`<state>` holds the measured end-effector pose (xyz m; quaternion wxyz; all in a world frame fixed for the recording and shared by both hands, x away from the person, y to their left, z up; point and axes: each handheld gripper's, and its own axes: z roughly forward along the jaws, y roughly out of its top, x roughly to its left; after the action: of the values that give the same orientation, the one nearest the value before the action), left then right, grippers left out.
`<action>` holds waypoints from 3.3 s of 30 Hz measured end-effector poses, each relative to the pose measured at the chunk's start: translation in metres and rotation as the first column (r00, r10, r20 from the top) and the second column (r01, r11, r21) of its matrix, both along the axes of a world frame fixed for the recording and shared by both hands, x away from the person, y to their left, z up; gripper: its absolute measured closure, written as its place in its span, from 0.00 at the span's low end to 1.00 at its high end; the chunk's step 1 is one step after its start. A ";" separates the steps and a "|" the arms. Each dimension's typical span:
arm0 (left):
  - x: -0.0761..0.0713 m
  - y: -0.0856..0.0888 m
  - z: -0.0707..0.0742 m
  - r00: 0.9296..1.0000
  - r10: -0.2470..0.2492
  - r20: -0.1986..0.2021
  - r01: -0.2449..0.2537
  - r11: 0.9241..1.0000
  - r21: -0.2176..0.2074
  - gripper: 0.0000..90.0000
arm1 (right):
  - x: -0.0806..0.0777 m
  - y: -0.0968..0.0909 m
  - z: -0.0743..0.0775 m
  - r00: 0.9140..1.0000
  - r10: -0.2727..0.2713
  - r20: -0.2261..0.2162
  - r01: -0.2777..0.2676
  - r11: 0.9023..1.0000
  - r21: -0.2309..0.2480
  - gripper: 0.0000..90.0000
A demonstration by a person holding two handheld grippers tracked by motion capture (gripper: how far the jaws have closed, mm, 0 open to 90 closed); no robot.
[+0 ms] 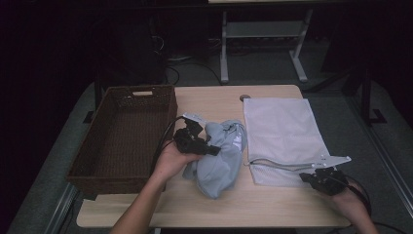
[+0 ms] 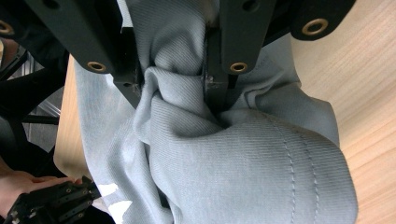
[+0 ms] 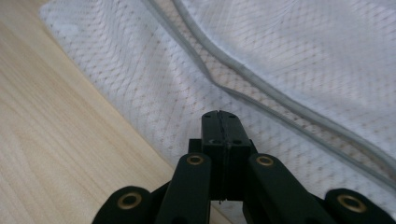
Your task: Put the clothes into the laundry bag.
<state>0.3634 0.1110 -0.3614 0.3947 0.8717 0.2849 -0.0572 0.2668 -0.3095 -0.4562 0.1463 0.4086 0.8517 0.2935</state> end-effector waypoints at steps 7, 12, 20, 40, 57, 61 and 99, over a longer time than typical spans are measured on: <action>0.000 0.003 0.001 1.000 0.007 0.002 -0.007 1.000 -0.003 0.75 | 0.003 0.009 -0.005 0.999 0.030 -0.019 -0.031 0.999 -0.013 0.99; 0.000 0.003 0.001 1.000 0.004 0.000 -0.004 1.000 0.000 0.75 | 0.009 0.017 -0.005 0.999 0.040 -0.019 -0.040 0.999 -0.008 0.99; 0.000 0.004 0.002 1.000 -0.001 -0.003 0.001 1.000 -0.004 0.75 | 0.026 0.047 -0.006 0.998 0.056 -0.003 -0.056 0.998 -0.007 0.99; -0.001 0.006 0.002 1.000 -0.007 -0.004 0.007 1.000 -0.001 0.75 | 0.061 0.130 -0.006 0.976 0.218 -0.014 -0.218 0.976 0.027 0.99; 0.000 0.008 0.001 1.000 -0.003 -0.012 0.003 1.000 -0.002 0.75 | 0.072 0.114 0.019 0.968 0.250 0.034 -0.252 0.964 0.087 0.55; 0.000 0.008 0.001 1.000 -0.003 -0.012 0.003 1.000 0.000 0.75 | 0.090 0.107 0.026 0.968 0.247 0.037 -0.249 0.965 0.085 0.44; 0.001 0.009 -0.003 1.000 -0.004 -0.023 0.004 1.000 0.005 0.75 | 0.136 0.107 -0.012 0.980 0.197 0.022 -0.198 0.977 0.083 0.84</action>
<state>0.3648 0.1203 -0.3644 0.3890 0.8725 0.2879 -0.0671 0.4028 -0.2022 -0.4685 0.1049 0.3259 0.8739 0.3451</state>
